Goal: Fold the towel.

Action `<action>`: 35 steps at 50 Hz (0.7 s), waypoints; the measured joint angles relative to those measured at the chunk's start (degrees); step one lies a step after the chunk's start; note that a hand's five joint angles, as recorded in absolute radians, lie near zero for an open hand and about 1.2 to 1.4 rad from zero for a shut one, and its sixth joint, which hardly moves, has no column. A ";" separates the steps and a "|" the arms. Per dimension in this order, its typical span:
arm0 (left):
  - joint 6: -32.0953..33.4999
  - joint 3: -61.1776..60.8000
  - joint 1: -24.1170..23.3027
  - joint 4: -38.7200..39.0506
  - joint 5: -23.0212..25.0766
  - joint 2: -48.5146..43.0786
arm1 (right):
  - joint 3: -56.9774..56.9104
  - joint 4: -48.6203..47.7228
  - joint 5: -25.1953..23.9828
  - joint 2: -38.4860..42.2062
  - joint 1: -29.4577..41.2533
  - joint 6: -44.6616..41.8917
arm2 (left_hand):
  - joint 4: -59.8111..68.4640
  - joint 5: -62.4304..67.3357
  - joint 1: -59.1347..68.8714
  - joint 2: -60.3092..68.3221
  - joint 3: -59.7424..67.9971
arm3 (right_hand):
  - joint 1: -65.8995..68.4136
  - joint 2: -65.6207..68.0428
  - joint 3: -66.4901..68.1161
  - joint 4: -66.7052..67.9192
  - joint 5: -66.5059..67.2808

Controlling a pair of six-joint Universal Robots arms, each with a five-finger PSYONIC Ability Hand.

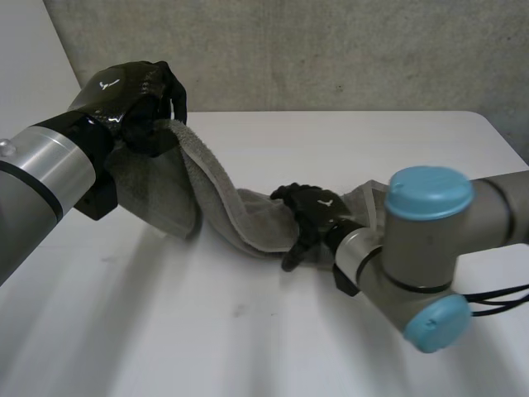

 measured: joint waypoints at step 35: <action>0.38 -2.53 1.76 0.22 0.03 -0.67 | -4.62 -7.75 12.44 4.84 -3.12 -0.31 | -0.01 0.00 0.01 0.00 0.00 | 63.16 61.80 62.88 61.86 63.47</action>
